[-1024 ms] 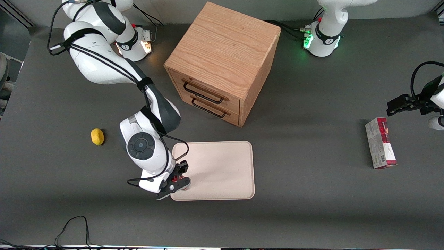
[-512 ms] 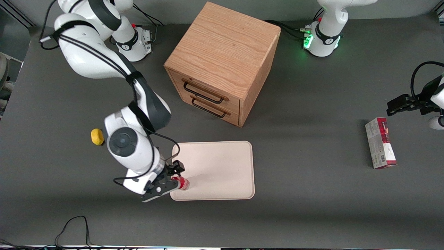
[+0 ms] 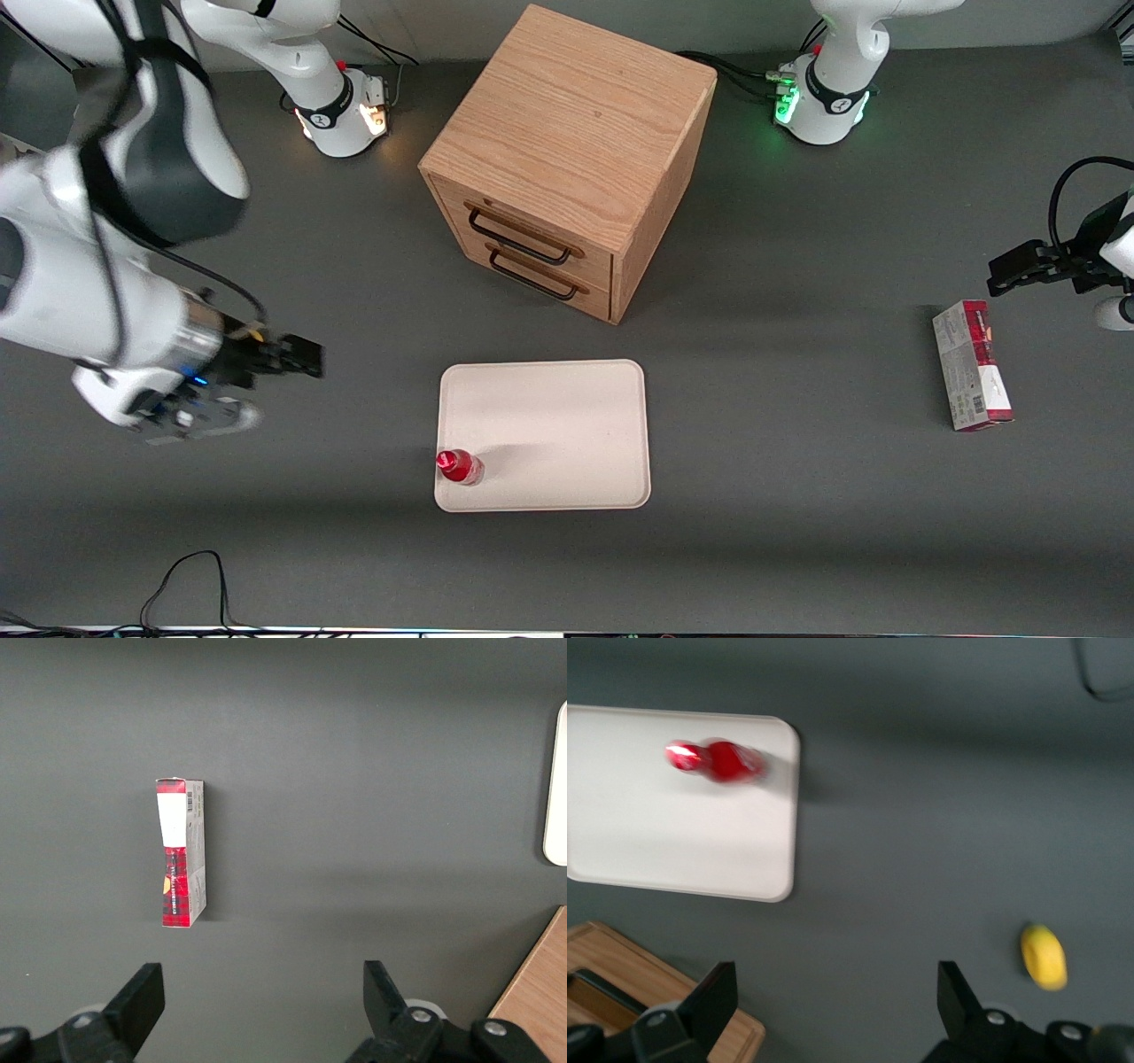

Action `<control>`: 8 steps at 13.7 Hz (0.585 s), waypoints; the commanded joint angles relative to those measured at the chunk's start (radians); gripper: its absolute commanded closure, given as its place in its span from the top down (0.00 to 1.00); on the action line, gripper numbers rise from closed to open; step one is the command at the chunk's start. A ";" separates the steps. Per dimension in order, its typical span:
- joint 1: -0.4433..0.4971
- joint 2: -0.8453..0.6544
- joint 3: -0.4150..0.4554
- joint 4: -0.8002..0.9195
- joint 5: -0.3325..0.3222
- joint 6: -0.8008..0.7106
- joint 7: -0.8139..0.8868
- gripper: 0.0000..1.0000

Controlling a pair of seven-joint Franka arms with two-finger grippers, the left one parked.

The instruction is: Place coke bottle on tray

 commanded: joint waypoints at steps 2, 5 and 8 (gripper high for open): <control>0.012 -0.431 -0.109 -0.537 0.033 0.095 -0.010 1.00; 0.012 -0.571 -0.125 -0.653 -0.022 0.099 -0.009 1.00; 0.012 -0.556 -0.119 -0.564 -0.071 -0.004 0.003 1.00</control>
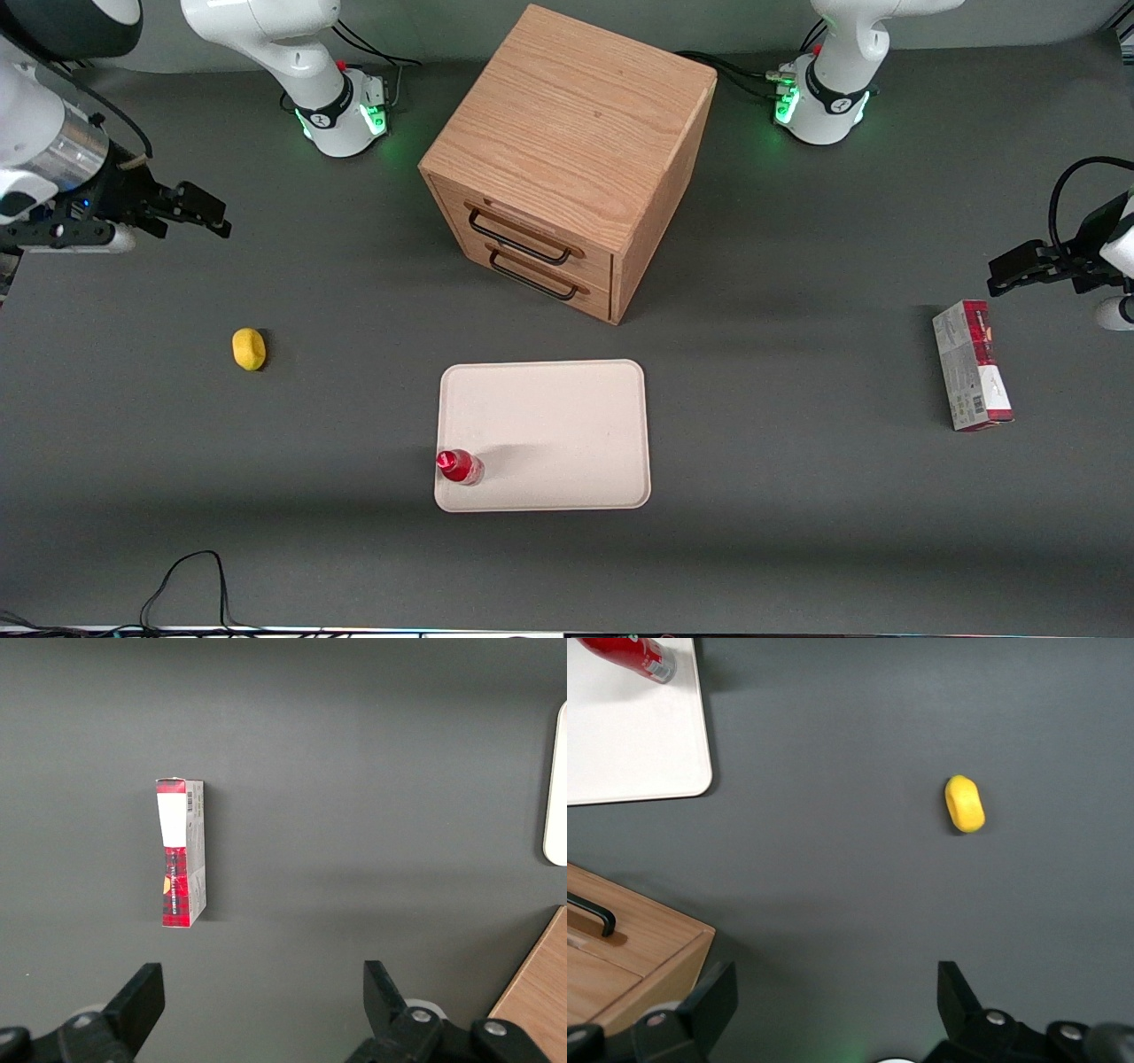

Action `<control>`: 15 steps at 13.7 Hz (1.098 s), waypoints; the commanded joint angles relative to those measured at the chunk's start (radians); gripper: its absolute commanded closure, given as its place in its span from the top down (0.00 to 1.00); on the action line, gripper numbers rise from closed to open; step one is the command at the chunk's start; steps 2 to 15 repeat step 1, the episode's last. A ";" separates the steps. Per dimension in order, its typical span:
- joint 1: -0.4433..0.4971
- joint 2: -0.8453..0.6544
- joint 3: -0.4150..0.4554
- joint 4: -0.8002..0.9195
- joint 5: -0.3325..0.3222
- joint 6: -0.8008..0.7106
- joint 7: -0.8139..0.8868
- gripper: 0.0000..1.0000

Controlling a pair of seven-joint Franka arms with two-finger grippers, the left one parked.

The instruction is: Place coke bottle on tray

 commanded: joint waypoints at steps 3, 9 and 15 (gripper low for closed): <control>0.010 0.025 -0.001 0.057 -0.038 -0.045 0.006 1.00; 0.010 0.025 -0.001 0.057 -0.038 -0.045 0.006 1.00; 0.010 0.025 -0.001 0.057 -0.038 -0.045 0.006 1.00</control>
